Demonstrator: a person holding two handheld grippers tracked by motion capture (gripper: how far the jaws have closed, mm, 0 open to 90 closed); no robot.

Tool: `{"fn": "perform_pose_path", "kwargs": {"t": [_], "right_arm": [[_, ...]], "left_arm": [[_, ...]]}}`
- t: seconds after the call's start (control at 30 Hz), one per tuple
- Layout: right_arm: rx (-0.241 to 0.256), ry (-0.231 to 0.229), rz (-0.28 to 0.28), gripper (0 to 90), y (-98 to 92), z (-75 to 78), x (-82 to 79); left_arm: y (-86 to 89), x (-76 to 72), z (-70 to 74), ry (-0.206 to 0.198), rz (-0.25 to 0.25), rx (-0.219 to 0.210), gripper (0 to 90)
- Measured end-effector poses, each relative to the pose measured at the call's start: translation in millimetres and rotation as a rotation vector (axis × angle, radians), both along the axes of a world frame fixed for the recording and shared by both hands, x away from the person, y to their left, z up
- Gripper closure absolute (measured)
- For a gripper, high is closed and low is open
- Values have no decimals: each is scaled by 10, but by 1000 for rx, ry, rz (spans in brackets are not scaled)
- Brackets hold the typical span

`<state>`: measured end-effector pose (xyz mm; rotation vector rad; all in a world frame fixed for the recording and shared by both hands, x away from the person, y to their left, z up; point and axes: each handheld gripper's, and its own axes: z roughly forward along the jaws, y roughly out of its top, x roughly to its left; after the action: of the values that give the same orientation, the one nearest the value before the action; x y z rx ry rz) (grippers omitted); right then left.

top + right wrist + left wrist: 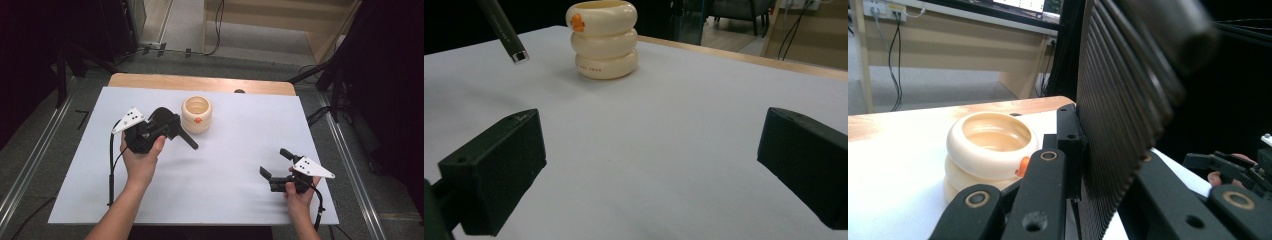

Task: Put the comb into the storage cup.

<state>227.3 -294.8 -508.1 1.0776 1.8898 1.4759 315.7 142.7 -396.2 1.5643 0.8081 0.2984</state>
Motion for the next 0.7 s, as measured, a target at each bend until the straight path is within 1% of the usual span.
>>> {"fn": "perform_pose_path", "kwargs": {"t": [0.13, 0.27, 0.4, 0.63, 0.7], "right_arm": [[-9, 2, -14, 0, -63, -3, -38], [-5, 7, -24, 0, -121, -7, -78], [-9, 8, -26, 0, -152, -8, -98], [10, 12, -41, 0, -251, -17, -138], [8, 15, -47, 0, -273, -17, -149]], "left_arm": [[17, 31, 19, 2, 2, -3, 847], [24, 59, 44, -2, 3, 0, 847], [32, 91, 70, -2, 5, -1, 847], [48, 154, 95, 0, 9, -7, 847], [54, 175, 105, 1, 9, -5, 847]]}}
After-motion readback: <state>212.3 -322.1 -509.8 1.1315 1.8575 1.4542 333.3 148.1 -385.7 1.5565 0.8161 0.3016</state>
